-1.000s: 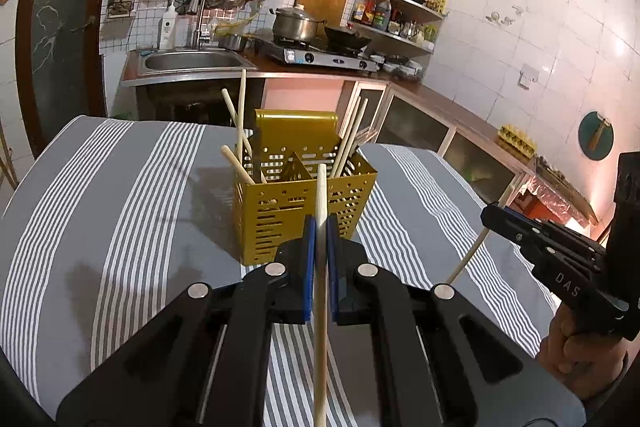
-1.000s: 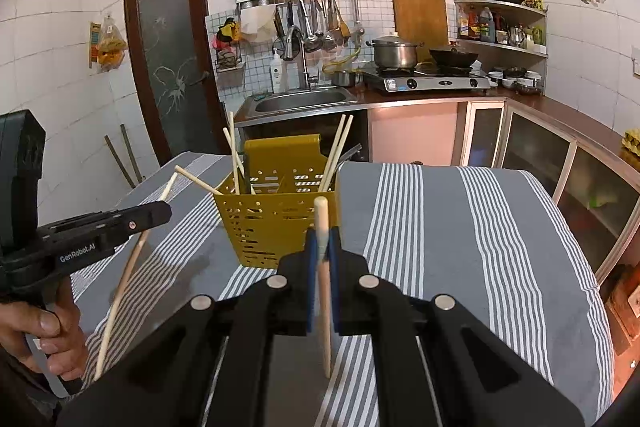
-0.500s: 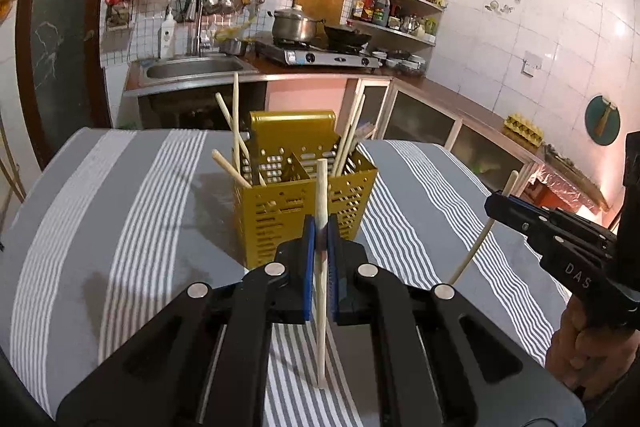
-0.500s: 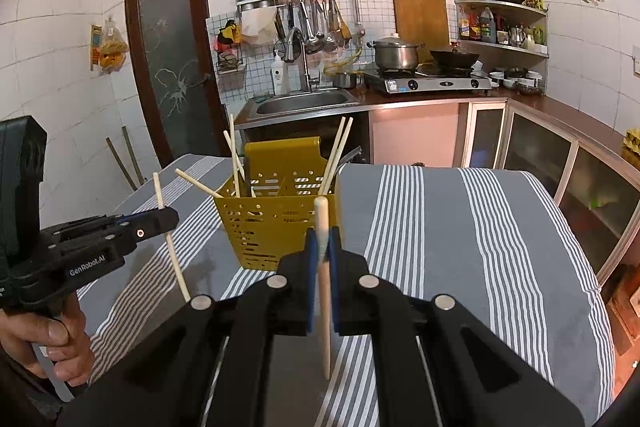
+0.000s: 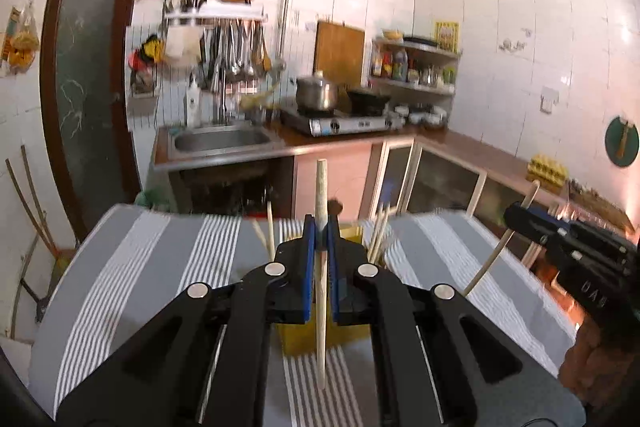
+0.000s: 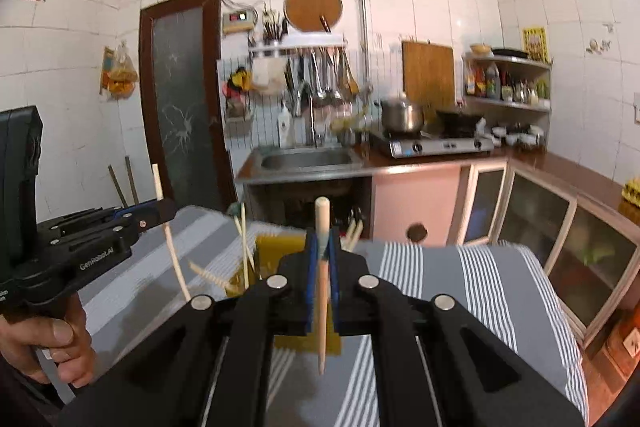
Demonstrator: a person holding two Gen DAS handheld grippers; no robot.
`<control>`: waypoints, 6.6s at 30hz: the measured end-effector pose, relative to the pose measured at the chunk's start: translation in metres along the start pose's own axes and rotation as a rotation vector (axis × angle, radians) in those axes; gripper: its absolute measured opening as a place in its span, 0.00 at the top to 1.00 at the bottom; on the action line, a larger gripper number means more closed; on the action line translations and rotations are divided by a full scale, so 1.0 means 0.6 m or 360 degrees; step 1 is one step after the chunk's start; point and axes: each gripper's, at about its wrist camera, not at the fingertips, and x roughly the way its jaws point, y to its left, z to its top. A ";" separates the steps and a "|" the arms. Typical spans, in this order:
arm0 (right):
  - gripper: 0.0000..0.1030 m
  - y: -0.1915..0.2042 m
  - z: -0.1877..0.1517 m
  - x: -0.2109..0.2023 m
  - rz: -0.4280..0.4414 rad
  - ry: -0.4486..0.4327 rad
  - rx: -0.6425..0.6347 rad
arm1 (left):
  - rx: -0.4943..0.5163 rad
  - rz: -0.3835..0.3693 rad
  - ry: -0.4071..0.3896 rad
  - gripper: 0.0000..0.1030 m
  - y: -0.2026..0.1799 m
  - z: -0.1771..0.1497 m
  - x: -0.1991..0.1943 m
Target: Organize utensils
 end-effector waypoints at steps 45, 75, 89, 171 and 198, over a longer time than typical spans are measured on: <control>0.33 -0.051 -0.199 -0.010 -0.0222 0.0124 0.0115 | 0.0029 0.0413 -0.0028 0.05 0.124 -0.203 -0.022; 0.29 -0.007 -0.381 -0.089 -0.0277 0.0059 0.0180 | 0.0149 0.0492 -0.0217 0.05 0.095 -0.371 -0.127; 0.28 0.007 -0.382 -0.087 -0.0298 0.0062 0.0108 | 0.0063 0.0496 -0.0197 0.05 0.109 -0.373 -0.128; 0.27 0.009 -0.383 -0.083 -0.0267 0.0081 0.0102 | 0.0072 0.0513 -0.0163 0.05 0.114 -0.373 -0.125; 0.27 0.009 -0.384 -0.087 -0.0263 0.0083 0.0099 | 0.0062 0.0509 -0.0159 0.05 0.119 -0.371 -0.128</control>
